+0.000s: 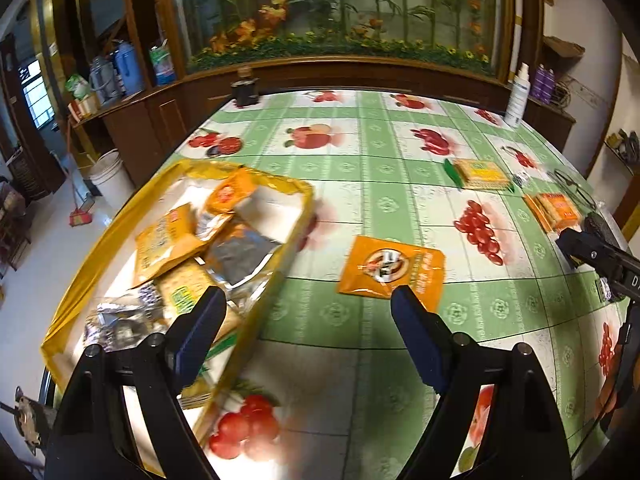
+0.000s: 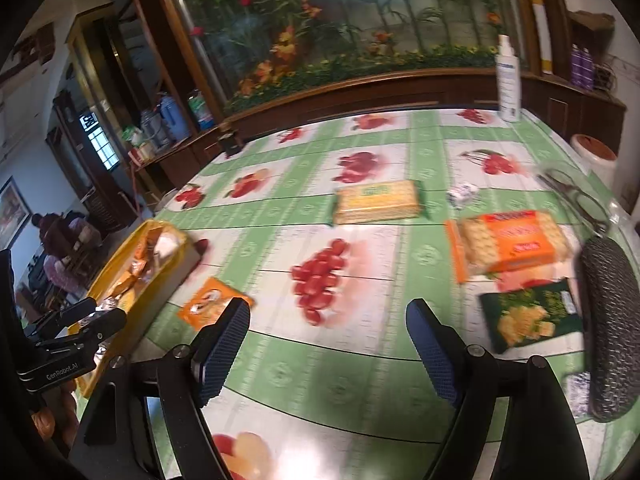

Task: Organize snacks
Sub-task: 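Move both tools back over the table toward the cracker packs, then grasp the orange cracker pack with right tool while left tool grasps WEIDAN crackers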

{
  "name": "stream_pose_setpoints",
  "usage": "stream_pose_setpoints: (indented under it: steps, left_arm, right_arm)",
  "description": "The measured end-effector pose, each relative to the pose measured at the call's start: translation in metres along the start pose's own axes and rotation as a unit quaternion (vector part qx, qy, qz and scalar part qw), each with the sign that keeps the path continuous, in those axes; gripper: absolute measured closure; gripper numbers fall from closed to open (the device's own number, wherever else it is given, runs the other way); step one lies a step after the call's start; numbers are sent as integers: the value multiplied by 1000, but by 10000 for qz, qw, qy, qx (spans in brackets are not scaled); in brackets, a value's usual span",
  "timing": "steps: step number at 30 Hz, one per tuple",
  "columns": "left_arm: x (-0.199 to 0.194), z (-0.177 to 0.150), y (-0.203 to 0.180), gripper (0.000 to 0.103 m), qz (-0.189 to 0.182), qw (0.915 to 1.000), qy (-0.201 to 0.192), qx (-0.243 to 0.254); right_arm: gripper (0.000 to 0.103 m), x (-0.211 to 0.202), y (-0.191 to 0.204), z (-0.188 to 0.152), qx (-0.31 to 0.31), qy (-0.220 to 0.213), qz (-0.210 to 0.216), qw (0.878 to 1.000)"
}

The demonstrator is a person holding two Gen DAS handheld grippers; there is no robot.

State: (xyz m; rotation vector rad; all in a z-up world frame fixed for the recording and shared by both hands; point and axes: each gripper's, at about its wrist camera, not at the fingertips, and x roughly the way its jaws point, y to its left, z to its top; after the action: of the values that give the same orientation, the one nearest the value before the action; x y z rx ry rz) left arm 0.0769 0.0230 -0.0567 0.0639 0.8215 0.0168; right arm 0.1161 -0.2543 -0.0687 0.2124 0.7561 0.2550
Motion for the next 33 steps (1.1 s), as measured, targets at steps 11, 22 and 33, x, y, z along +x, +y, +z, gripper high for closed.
stream_pose_setpoints:
  steps: [11, 22, 33]
  left_arm:
    - [23, 1, -36, 18, -439, 9983, 250, 294]
    - [51, 39, -61, 18, -708, 9948, 225, 690]
    - [128, 111, -163, 18, -1400, 9598, 105, 2430]
  right_arm:
    - [18, -8, -68, 14, 337, -72, -496, 9982]
    - [17, 14, -74, 28, 331, -5, -409, 9986]
    - [17, 24, -82, 32, 502, 110, -323, 9982]
